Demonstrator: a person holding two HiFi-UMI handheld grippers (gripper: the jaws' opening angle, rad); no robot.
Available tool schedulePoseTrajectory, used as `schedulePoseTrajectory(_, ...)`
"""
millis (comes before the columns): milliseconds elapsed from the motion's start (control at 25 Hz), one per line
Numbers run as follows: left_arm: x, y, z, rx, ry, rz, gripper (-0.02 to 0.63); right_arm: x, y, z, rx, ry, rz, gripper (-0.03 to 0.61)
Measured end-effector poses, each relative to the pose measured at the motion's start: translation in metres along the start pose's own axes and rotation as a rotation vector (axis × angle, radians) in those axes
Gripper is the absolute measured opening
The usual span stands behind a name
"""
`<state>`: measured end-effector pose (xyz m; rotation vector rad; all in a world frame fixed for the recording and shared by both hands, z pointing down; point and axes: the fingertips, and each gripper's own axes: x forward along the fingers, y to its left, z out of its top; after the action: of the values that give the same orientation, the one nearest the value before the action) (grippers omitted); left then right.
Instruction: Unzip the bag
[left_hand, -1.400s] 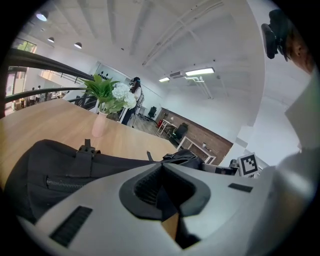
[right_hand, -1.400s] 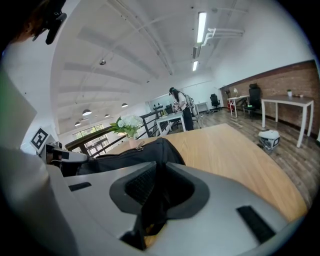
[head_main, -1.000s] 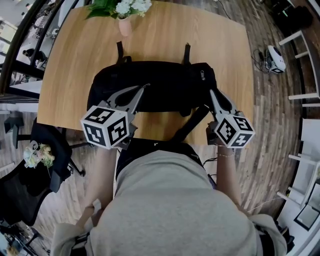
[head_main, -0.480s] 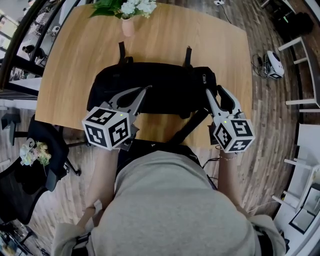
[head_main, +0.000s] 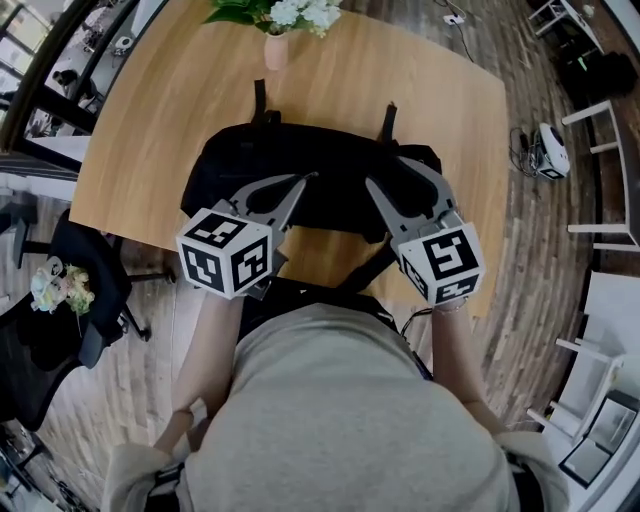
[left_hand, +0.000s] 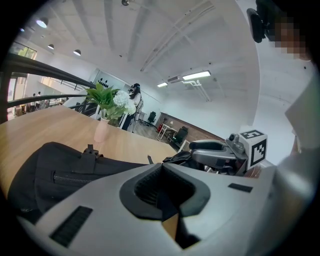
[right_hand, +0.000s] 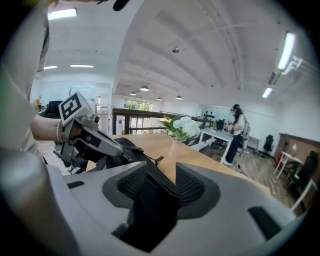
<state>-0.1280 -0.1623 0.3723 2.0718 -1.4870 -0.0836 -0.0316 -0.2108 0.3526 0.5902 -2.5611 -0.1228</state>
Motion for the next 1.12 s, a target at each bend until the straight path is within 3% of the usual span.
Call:
schedulePoseTrajectory(280, -0.002, 0.000, 0.002, 0.018, -0.006, -0.001, 0.018, 0.031, 0.043, 0.013, -0.175, 0.064, 0.139, 0.195)
schedulePoseTrajectory(600, -0.001, -0.001, 0.002, 0.037, -0.004, -0.007, 0.018, 0.051, 0.055, 0.003, -0.327, 0.165, 0.192, 0.199)
schedulePoseTrajectory(960, 0.000, 0.001, 0.003, 0.035, -0.013, -0.013, 0.018, 0.063, 0.065, -0.007, -0.376, 0.245, 0.270, 0.187)
schedulePoseTrajectory(1120, -0.002, 0.002, 0.002, 0.027, -0.013, -0.010, 0.018, 0.070, 0.069, -0.013, -0.414, 0.270, 0.229, 0.146)
